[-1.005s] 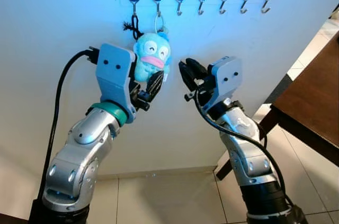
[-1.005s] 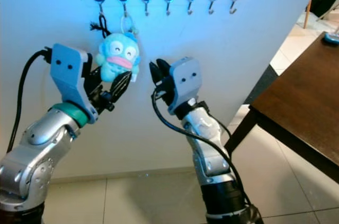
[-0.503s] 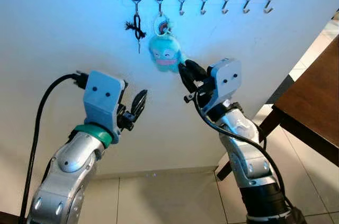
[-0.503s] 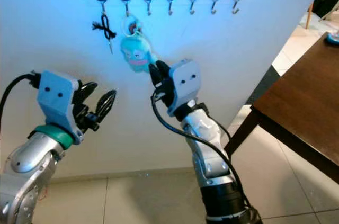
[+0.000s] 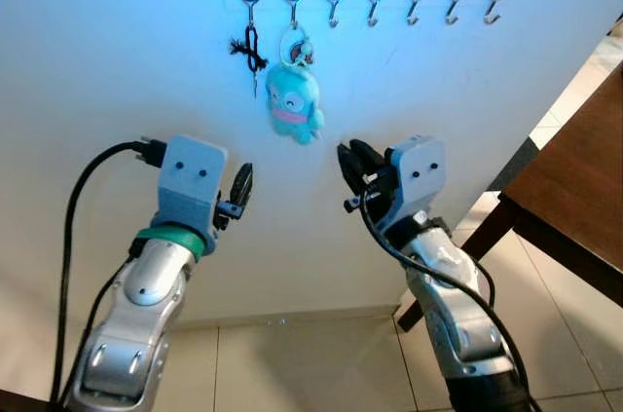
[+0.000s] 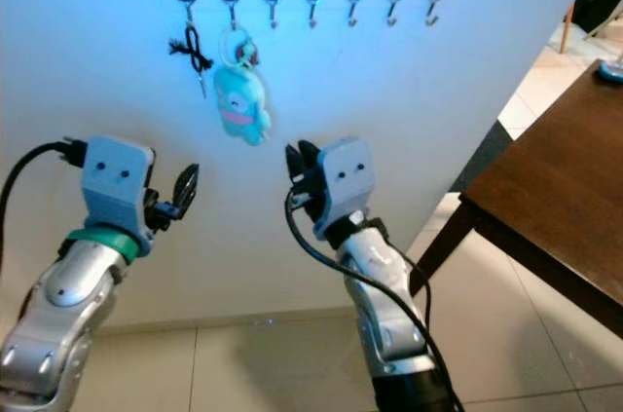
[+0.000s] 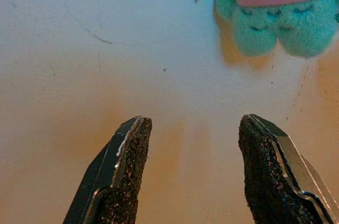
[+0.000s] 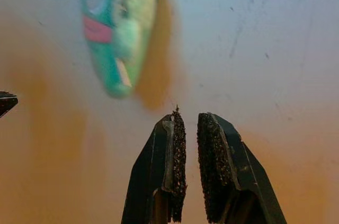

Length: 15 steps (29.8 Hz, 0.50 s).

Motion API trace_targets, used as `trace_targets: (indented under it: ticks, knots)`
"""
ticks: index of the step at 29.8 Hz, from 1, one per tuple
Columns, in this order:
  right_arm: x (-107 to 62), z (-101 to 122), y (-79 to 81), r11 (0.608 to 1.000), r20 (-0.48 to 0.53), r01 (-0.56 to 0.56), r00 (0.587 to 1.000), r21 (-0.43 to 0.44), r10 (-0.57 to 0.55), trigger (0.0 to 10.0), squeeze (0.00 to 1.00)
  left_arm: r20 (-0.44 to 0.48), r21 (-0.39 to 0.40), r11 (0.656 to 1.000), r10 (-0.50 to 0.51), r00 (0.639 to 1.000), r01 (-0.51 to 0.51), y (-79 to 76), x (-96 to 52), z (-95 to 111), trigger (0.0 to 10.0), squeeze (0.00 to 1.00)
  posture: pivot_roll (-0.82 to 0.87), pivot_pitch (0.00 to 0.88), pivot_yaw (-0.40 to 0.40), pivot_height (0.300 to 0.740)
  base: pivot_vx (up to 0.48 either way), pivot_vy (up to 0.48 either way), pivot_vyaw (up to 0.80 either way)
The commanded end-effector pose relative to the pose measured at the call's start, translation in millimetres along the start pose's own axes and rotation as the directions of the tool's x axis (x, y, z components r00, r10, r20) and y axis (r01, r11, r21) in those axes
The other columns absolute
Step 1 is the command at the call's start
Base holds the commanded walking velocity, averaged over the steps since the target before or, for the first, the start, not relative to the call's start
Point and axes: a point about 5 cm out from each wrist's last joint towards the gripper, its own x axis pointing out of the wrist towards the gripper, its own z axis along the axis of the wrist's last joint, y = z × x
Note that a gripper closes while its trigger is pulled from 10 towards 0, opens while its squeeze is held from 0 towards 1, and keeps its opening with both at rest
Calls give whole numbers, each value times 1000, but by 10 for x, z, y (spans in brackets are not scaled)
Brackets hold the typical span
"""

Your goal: Hang keys on a hook

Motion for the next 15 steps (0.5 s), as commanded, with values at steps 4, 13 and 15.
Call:
trace_targets:
  ticks: [4, 13, 15]
  knots:
    - [-21, -30, -2, 1000, -13, 11, 1000, 6, -11, 10000, 0, -32, -39, 999, 16, 999, -18, 33, 11, -64, 10000, 0, -64, 81, 73, 740, 0, 0, 0]
    - [26, -13, 0, 1000, -14, 10, 1000, 9, -10, 10000, 0, -28, -33, 999, 40, 999, -40, 49, -30, -80, 10000, 0, -46, 88, 65, 740, -282, 0, 0]
    - [31, -13, -1, 1000, -17, 15, 1000, 6, -15, 10000, 0, -26, -30, 999, 41, 999, -42, 49, -31, -82, 10000, 0, -46, 88, 65, 740, -375, 0, 0]
